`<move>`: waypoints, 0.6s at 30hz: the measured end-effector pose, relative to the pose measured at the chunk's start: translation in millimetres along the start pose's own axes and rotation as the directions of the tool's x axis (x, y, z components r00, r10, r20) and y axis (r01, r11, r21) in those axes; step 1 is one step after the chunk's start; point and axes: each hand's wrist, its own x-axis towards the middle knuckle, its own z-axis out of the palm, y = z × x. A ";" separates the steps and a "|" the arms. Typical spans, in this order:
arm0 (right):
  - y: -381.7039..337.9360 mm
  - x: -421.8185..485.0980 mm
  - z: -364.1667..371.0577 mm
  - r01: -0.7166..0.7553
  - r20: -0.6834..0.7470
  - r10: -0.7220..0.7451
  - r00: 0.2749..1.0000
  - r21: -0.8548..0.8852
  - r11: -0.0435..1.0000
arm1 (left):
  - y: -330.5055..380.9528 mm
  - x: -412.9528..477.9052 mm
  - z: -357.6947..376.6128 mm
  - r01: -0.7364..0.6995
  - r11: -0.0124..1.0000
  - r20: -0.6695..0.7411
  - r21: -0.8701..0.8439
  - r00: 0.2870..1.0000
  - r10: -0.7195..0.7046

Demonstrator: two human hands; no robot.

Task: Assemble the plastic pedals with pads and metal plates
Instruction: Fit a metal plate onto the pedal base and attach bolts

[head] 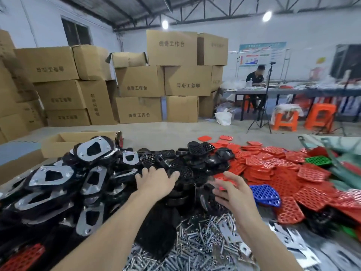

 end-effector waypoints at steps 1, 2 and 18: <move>-0.1 1.7 -4.3 0.008 -0.003 -0.008 1.000 -0.004 1.000 | 4.3 3.5 1.1 0.000 1.000 0.033 -0.001 0.999 0.000; 0.1 3.1 -8.7 0.014 -0.006 -0.014 1.000 -0.005 1.000 | 8.1 5.8 1.7 0.004 1.000 0.062 -0.024 0.998 -0.003; -11.0 -16.8 -43.3 0.318 0.147 -0.289 0.946 -0.261 0.911 | 48.6 -37.7 -33.3 -0.264 0.814 -0.312 -0.517 0.944 0.108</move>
